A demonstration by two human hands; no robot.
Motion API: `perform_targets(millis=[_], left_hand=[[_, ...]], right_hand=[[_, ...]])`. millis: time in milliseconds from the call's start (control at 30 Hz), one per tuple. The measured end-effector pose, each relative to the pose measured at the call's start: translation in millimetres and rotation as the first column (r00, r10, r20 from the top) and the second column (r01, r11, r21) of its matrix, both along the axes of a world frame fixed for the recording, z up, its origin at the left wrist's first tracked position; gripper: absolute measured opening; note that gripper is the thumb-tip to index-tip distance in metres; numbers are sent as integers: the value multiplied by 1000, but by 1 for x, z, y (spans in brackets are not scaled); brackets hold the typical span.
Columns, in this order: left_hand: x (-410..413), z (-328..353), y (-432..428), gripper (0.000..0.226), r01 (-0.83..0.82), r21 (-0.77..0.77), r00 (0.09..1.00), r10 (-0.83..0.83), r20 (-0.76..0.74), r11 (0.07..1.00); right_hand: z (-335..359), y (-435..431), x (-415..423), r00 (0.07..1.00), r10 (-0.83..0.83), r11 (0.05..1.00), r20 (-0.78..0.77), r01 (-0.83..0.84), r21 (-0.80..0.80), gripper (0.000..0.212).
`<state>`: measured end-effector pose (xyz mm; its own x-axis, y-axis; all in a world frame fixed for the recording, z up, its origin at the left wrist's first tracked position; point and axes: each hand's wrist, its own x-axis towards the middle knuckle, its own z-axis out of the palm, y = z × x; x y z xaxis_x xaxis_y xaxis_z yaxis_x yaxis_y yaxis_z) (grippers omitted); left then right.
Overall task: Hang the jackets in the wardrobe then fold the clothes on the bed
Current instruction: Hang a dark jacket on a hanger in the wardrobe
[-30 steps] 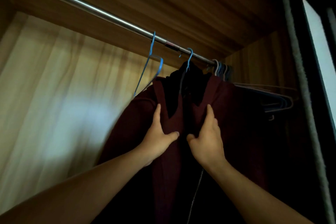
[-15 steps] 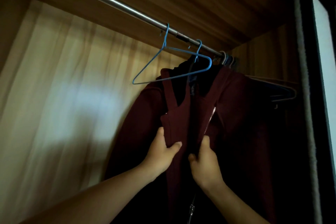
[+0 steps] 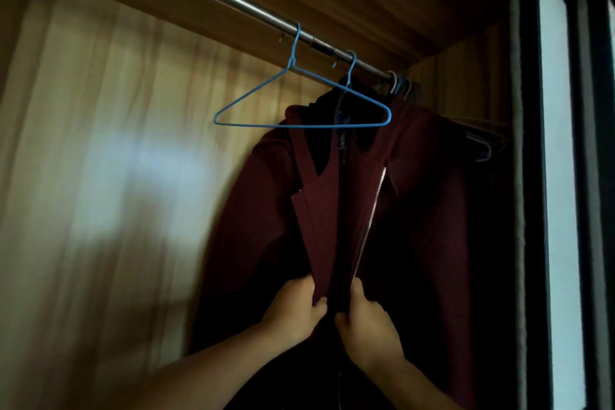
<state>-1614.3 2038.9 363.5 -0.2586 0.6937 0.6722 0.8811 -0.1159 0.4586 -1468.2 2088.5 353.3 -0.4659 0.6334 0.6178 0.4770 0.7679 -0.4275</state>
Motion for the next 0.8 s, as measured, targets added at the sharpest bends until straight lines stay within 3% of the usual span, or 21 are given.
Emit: perform_targets(millis=[133,233,300,367,467,533,633,800], left_hand=[[12,-3,-11,27,-121,-65,981,109,-160,991],[16,-33,-29,37,-265,-350,918,125,-376,899],[18,-59,-43,36,-288,-552,906,36,-422,783],[23,-79,-55,34,-251,-665,912,-58,-406,704],[37,-104,-70,38,-152,-707,916,-171,-364,691],[51,-121,-79,37,-102,-741,913,-233,-334,664],[68,-138,-84,40,-50,-791,901,-315,-300,609],[100,-144,-78,39,84,-788,908,-373,-192,610]], right_hand=[[1,-7,4,985,-96,995,143,89,49,35],[-23,-17,20,974,-82,996,211,90,-27,38],[-47,-24,35,950,-72,994,305,92,-54,57],[-71,-30,49,890,-40,990,455,96,-102,63],[-94,-47,71,721,136,962,680,67,-263,52],[-102,-63,86,657,215,943,722,53,-330,45],[-109,-81,113,677,212,940,705,55,-335,39],[-121,-95,161,701,135,917,700,179,-357,46]])
